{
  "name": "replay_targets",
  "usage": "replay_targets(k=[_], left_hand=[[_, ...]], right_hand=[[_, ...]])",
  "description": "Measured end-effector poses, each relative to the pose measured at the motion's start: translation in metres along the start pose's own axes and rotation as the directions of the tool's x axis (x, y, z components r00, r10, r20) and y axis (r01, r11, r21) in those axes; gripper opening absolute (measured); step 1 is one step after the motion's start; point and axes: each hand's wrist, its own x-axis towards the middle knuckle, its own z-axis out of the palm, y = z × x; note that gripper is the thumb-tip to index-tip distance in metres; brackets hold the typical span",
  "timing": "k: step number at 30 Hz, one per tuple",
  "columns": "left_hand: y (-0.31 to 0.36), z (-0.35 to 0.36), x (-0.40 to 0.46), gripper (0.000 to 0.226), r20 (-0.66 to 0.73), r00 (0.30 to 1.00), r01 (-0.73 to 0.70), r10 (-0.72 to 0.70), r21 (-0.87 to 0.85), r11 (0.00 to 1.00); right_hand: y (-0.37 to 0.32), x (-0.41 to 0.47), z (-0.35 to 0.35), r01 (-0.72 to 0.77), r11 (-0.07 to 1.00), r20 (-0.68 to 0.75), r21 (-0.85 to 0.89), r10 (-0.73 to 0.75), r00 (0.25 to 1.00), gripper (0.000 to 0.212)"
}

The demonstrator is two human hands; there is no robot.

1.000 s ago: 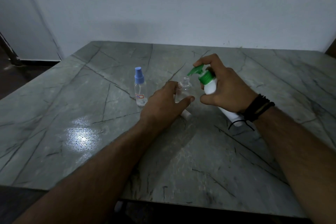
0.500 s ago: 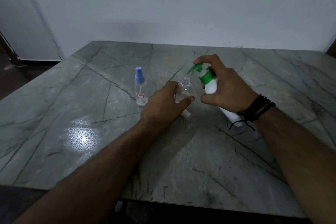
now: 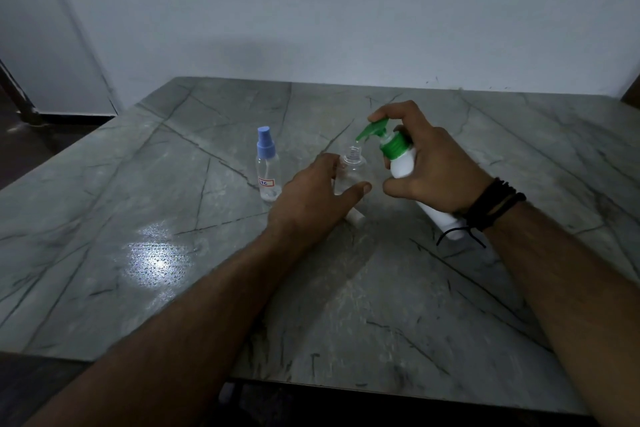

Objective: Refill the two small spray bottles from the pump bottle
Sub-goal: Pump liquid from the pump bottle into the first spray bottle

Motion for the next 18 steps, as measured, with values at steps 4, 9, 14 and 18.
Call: replay_targets(k=[4, 9, 14, 18], left_hand=[[0.0017, -0.0010, 0.0000, 0.058, 0.016, 1.000, 0.013, -0.013, -0.003, 1.000], [0.0008, -0.0006, -0.0001, 0.057, 0.011, 1.000, 0.002, -0.002, -0.012, 1.000], [0.0006, -0.0002, 0.0007, 0.059, 0.017, 1.000, 0.007, -0.007, -0.004, 1.000], [-0.0005, 0.0007, 0.0011, 0.059, 0.006, 1.000, 0.009, -0.009, -0.006, 1.000]], right_hand=[[0.0006, 0.0005, 0.0008, -0.002, 1.000, 0.008, -0.011, 0.002, 1.000, 0.074], [0.0000, -0.0005, 0.0002, 0.004, 1.000, -0.004, -0.020, -0.005, 1.000, 0.079], [0.0001, 0.0003, 0.0008, -0.007, 1.000, -0.001, -0.017, 0.007, 1.000, 0.074], [-0.0005, -0.0006, 0.0006, -0.003, 1.000, -0.012, -0.018, 0.003, 1.000, 0.075]])
